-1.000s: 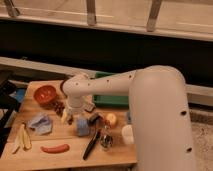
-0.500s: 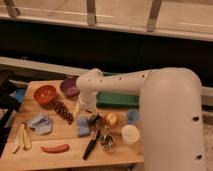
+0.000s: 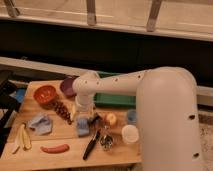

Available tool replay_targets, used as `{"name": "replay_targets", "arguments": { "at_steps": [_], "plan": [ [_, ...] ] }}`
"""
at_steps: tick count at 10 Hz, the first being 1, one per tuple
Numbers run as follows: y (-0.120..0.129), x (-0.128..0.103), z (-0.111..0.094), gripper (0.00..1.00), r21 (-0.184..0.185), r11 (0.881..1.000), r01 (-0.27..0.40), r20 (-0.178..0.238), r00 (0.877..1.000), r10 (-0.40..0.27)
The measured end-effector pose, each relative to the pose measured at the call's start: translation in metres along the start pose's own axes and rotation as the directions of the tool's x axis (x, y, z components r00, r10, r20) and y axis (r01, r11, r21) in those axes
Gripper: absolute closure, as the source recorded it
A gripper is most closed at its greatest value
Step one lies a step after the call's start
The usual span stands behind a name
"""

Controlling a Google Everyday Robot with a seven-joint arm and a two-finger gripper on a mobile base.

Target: Place sponge in tray

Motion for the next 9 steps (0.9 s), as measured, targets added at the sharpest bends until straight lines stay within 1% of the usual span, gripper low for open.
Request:
{"name": "replay_targets", "arguments": {
  "at_steps": [1, 2, 4, 5, 6, 7, 9],
  "plan": [
    [0.005, -0.001, -0.015, 0.27, 0.012, 1.000, 0.007, 0.029, 1.000, -0.008],
    [0.010, -0.002, -0.038, 0.27, 0.031, 0.999, 0.019, 0.072, 0.997, -0.021],
    [0.019, -0.003, -0.066, 0.27, 0.051, 0.998, 0.040, 0.114, 0.992, -0.046],
    [0.026, -0.003, -0.076, 0.27, 0.056, 0.997, 0.051, 0.121, 0.991, -0.058],
    [0.032, -0.002, -0.081, 0.27, 0.057, 0.997, 0.061, 0.118, 0.991, -0.067],
    [0.035, -0.003, -0.079, 0.27, 0.056, 0.996, 0.069, 0.109, 0.991, -0.074],
    [0.040, -0.003, -0.060, 0.27, 0.046, 0.996, 0.082, 0.080, 0.993, -0.086]
  ]
}}
